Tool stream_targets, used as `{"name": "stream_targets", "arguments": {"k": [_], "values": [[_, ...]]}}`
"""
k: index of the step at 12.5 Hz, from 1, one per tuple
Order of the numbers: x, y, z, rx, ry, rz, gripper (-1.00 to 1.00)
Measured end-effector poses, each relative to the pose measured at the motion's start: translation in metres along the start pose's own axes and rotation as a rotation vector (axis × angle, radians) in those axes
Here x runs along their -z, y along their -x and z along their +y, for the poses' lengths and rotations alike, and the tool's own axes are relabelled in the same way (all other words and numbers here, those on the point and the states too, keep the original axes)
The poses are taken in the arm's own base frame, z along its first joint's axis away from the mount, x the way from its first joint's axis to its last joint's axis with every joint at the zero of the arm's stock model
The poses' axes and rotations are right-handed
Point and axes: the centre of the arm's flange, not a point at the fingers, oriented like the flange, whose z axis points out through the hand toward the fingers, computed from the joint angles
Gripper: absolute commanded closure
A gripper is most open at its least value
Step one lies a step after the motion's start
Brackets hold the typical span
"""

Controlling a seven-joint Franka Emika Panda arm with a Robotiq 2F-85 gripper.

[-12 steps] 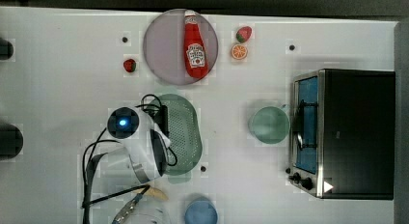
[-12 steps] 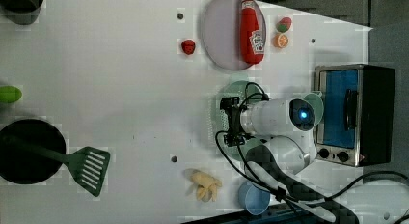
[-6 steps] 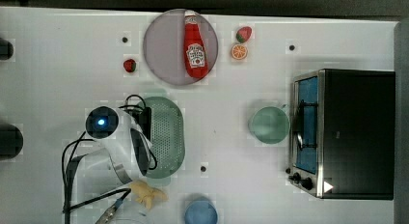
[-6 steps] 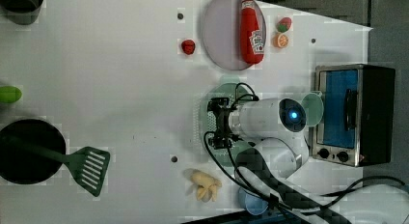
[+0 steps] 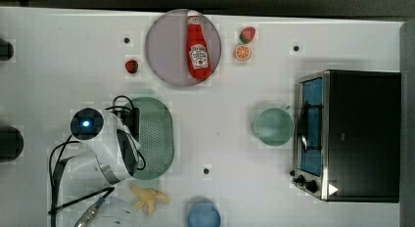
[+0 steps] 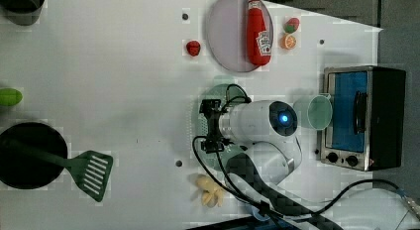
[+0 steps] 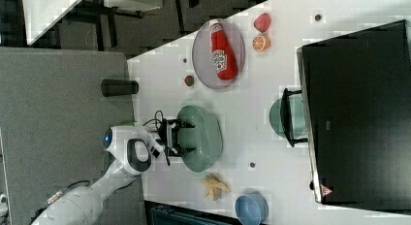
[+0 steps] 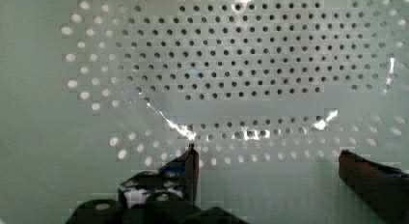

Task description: Drag strainer right to left.

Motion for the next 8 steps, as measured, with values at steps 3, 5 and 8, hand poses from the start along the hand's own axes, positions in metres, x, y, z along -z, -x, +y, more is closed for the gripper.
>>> {"name": "stream_targets", "arguments": {"k": [3, 5, 8], "values": [[0.004, 0.024, -0.007, -0.046, 0.005, -0.05, -1.0], [0.009, 0.051, -0.012, -0.013, -0.017, -0.068, -1.0], [0.012, 0.083, -0.006, 0.027, -0.031, -0.092, -1.0]]}}
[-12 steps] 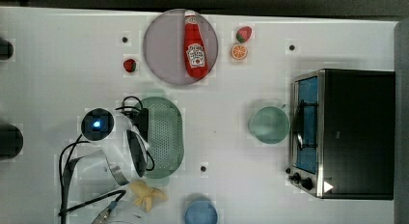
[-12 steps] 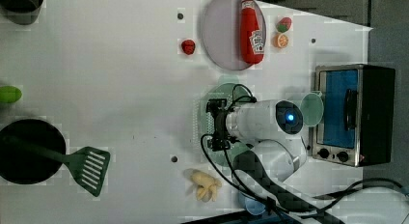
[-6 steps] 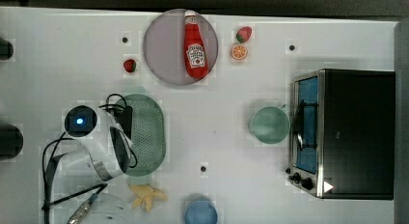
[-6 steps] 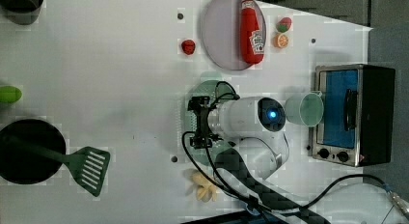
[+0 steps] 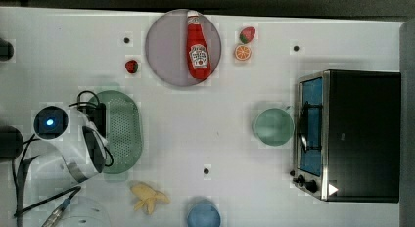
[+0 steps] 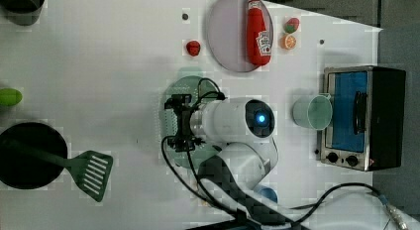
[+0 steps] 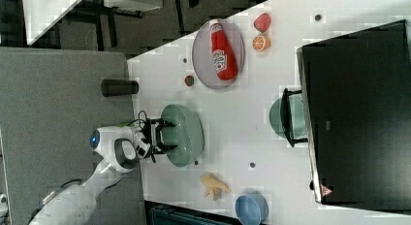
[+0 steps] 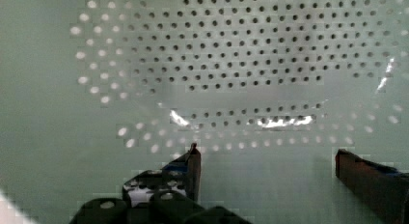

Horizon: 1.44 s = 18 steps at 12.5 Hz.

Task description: Drag strainer right to left.

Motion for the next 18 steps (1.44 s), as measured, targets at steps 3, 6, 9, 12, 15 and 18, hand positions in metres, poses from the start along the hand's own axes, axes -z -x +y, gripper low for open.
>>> {"name": "stream_targets", "arguments": {"k": [3, 6, 9, 12, 15, 18], "values": [[-0.005, 0.023, 0.01, -0.002, 0.031, -0.008, -1.0], [-0.002, 0.059, 0.007, -0.011, -0.017, -0.044, -1.0], [0.0, 0.085, 0.01, 0.008, -0.014, -0.055, -1.0], [0.002, 0.093, 0.007, 0.012, -0.03, -0.057, -1.0], [-0.004, 0.077, 0.008, 0.071, 0.016, 0.025, -1.0], [0.028, 0.032, 0.015, 0.21, 0.194, 0.159, -1.0]]}}
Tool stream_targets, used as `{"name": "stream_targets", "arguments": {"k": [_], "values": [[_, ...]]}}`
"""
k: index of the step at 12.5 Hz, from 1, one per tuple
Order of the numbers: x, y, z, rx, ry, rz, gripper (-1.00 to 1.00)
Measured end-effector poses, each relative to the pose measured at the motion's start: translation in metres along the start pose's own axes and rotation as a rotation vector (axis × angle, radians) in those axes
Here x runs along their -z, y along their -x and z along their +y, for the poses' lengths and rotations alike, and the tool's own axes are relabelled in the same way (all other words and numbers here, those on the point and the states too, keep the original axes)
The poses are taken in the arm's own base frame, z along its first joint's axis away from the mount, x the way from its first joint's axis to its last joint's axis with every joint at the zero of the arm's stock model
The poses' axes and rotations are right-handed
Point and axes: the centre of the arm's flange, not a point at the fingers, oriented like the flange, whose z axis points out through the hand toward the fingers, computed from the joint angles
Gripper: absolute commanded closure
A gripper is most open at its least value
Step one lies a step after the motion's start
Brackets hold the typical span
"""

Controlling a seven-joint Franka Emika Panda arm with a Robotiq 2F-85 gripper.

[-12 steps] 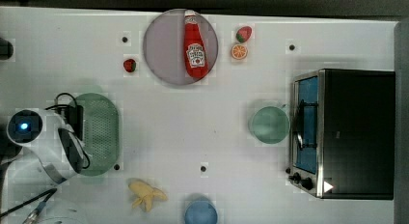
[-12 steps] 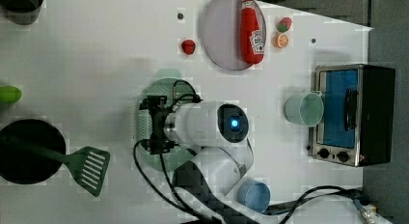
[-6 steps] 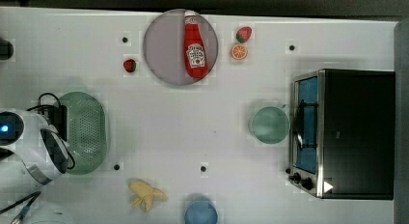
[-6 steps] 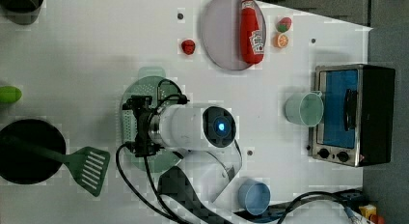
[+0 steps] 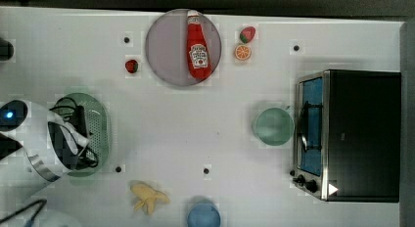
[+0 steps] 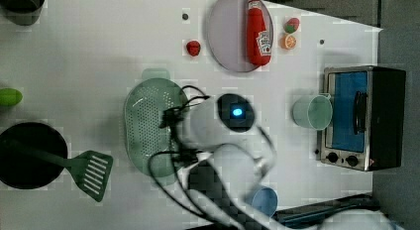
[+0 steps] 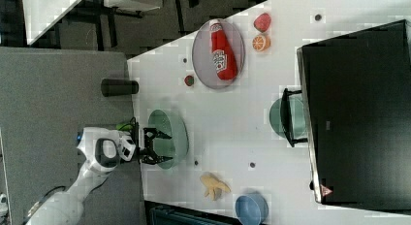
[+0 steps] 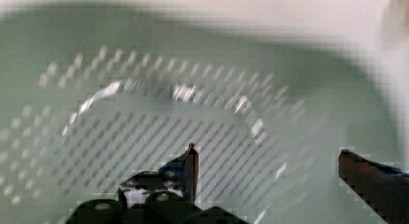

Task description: Drag strainer right to left.

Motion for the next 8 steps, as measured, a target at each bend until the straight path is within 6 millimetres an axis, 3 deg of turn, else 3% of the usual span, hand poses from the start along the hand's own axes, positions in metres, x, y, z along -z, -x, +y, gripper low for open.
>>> {"name": "stream_targets", "arguments": {"k": [2, 4, 6, 8], "values": [[0.07, -0.049, 0.001, 0.062, -0.024, 0.009, -1.0], [0.172, -0.116, 0.004, 0.141, -0.13, 0.043, -1.0], [0.27, -0.215, 0.044, 0.201, -0.185, 0.114, -1.0], [0.333, -0.321, 0.106, 0.21, -0.204, 0.1, -1.0]]}}
